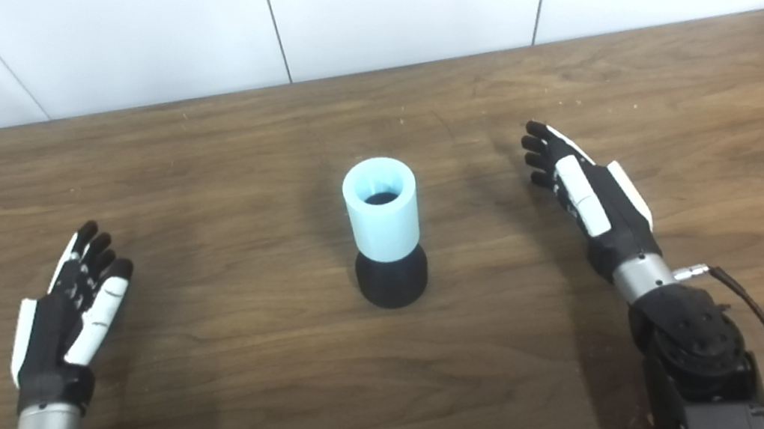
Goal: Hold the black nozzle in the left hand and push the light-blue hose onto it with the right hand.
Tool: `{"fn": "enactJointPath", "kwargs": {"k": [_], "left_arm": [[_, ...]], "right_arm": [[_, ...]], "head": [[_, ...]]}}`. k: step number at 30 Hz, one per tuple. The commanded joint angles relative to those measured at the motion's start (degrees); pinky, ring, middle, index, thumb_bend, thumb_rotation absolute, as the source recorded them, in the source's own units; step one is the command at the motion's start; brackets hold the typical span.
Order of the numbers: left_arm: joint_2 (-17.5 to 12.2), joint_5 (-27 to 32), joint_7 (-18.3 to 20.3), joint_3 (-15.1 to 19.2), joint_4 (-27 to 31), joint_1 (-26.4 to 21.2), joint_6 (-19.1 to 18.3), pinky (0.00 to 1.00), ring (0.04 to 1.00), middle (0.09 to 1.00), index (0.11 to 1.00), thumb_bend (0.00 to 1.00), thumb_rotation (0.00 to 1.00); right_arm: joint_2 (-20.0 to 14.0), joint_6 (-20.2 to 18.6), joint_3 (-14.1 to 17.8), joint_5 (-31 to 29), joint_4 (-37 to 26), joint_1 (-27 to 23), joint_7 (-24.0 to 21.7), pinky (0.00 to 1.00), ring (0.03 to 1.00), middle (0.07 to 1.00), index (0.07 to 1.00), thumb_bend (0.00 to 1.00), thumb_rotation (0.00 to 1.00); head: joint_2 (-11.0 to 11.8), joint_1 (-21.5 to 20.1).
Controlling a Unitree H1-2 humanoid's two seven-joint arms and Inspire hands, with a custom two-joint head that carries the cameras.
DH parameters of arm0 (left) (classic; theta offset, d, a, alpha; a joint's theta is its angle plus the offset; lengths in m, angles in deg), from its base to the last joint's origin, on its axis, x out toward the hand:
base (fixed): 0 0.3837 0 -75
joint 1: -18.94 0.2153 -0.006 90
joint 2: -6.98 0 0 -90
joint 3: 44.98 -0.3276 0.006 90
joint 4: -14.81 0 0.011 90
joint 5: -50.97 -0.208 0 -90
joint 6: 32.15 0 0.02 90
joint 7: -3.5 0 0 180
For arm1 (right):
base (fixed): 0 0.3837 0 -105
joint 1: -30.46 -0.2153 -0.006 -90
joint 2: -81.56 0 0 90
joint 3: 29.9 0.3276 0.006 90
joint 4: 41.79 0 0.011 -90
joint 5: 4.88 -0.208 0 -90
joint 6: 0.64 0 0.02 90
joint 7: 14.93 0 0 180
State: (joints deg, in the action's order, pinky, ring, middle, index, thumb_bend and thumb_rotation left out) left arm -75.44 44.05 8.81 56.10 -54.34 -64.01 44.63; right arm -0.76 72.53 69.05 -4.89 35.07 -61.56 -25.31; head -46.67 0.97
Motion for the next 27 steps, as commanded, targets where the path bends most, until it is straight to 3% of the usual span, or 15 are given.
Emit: {"fn": "enactJointPath", "kwargs": {"k": [1, 10, 19, 27], "left_arm": [[-0.27, 1.36, -0.82, 0.28, 0.74, 0.06, 0.88, 0.94, 0.933, 0.934, 0.916, 0.51, 0.65], [1.33, 4.63, -2.43, -0.25, 0.73, 0.04, 2.42, 0.96, 0.955, 0.954, 0.937, 0.48, 0.71], [2.63, 3.79, -5.68, -3.45, 0.92, -1.03, 3.2, 1.0, 0.983, 0.977, 0.974, 0.43, 0.77], [2.96, 3.99, -6.21, -4.85, 0.77, -2.12, 2.71, 1.0, 1.0, 1.0, 1.0, 0.5, 0.87]], "right_arm": [[-0.61, 3.82, 0.61, -1.4, -1.2, -0.9, 1.16, 0.91, 0.931, 0.928, 0.923, 0.46, 1.0], [2.51, 3.49, -0.85, -1.81, -3.24, 0.09, 4.79, 0.9, 0.936, 0.933, 0.922, 0.45, 1.0], [2.74, 5.2, -3.07, -0.69, -2.68, 1.13, 5.61, 0.92, 0.945, 0.939, 0.924, 0.45, 1.0], [5.44, 5.87, -4.72, -0.07, -2.62, 0.94, 8.29, 0.92, 0.949, 0.946, 0.935, 0.44, 1.0]], "head": [[-0.11, 0.04], [1.33, 0.29], [2.18, 0.5], [2.31, 0.97]]}}
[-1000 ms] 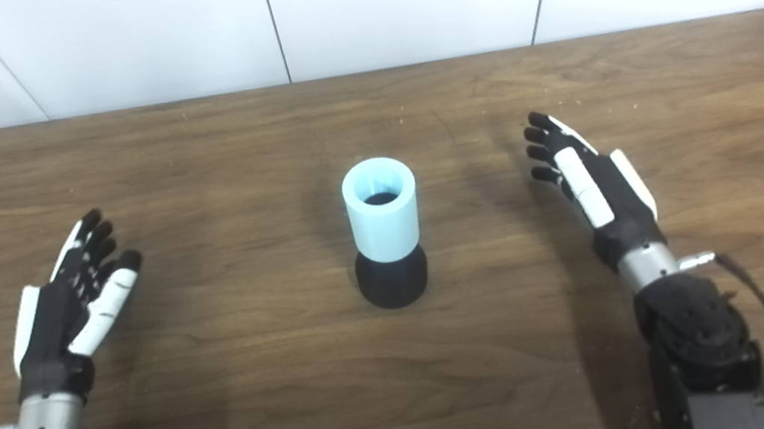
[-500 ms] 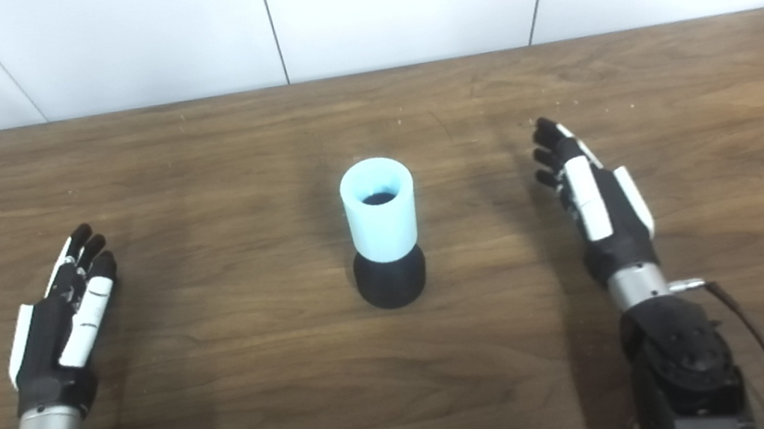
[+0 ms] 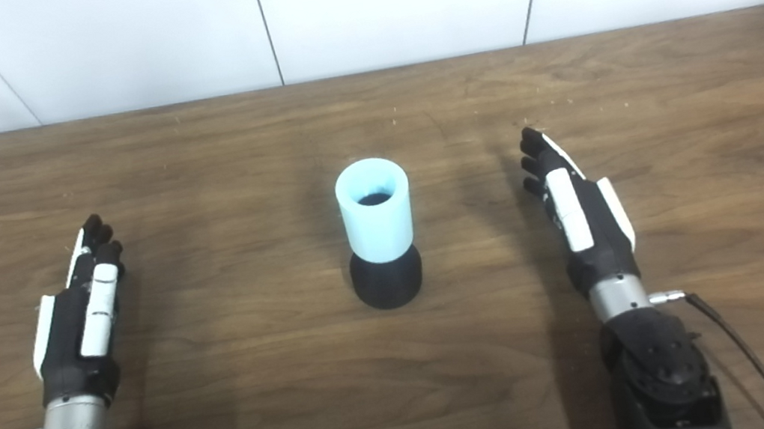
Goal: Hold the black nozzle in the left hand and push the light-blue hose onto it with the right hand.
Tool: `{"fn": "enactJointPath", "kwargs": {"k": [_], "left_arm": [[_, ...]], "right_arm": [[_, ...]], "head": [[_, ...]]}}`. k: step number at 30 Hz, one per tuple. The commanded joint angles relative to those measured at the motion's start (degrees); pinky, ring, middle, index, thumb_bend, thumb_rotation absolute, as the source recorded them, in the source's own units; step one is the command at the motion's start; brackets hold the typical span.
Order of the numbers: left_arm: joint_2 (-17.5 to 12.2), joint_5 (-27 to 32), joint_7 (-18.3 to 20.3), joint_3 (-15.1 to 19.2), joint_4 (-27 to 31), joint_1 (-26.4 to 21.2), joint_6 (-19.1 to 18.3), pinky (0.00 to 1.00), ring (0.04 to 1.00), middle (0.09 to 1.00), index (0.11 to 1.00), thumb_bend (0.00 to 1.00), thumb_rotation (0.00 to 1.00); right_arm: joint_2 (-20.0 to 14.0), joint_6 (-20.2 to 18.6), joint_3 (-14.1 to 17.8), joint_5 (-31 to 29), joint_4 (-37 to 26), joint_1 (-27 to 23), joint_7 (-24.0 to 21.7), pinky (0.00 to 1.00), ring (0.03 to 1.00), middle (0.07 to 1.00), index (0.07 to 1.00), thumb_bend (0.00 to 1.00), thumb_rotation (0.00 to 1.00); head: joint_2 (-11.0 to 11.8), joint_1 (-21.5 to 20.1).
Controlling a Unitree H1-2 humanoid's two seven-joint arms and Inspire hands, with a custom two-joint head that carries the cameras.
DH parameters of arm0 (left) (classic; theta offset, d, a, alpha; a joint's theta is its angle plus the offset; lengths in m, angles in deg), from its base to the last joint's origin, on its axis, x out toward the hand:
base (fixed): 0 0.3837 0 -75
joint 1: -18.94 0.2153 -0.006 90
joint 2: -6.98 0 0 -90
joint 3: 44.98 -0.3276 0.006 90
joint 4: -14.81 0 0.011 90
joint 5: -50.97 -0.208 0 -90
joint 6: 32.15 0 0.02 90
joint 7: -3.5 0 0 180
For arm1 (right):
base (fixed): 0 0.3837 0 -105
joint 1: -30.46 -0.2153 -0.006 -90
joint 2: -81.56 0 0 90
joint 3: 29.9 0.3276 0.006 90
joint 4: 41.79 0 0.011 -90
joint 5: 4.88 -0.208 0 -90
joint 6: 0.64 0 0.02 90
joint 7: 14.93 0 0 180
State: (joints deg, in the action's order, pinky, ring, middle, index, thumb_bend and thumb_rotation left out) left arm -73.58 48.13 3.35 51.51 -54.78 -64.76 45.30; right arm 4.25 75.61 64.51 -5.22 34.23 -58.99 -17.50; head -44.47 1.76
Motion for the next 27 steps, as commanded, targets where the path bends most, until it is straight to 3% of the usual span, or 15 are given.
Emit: {"fn": "enactJointPath", "kwargs": {"k": [1, 8, 17, 19, 27], "left_arm": [[1.15, -0.16, -0.82, -0.44, 1.33, -1.46, 1.85, 1.0, 1.0, 1.0, 1.0, 0.5, 0.87], [1.01, 0.08, -0.73, -0.74, 1.21, -2.16, 1.46, 1.0, 0.99, 1.0, 1.0, 0.5, 0.87], [0.59, 0.88, 0.06, -0.77, 0.4, -1.47, 2.62, 1.0, 0.987, 0.996, 1.0, 0.54, 0.89], [0.28, 1.2, 0.48, -0.65, -0.01, -1.09, 2.99, 1.0, 0.987, 0.996, 0.997, 0.56, 0.89], [-0.44, 1.78, 1.26, -0.25, -0.86, -0.14, 4.15, 1.0, 0.978, 0.986, 0.979, 0.59, 0.89]], "right_arm": [[0.61, 2.91, -0.36, 0.36, -1.71, -1.74, 0.82, 0.92, 0.952, 0.947, 0.937, 0.44, 1.0], [1.53, 5.43, -1.56, 1.5, -1.0, -1.82, 2.47, 0.94, 0.962, 0.953, 0.94, 0.44, 1.0], [-0.99, 5.88, -0.78, 0.25, -0.78, -1.32, 1.72, 0.96, 0.975, 0.958, 0.942, 0.5, 1.0], [-1.92, 5.97, -0.65, 0.3, -0.63, -1.15, 1.58, 0.96, 0.974, 0.958, 0.942, 0.49, 1.0], [-3.32, 7.44, -0.71, 0.05, 0.4, -0.54, 1.4, 0.94, 0.966, 0.951, 0.938, 0.46, 1.0]], "head": [[0.12, 0.18], [0.36, 0.34], [1.11, -0.27], [2.7, -0.14], [4.66, 0.85]]}}
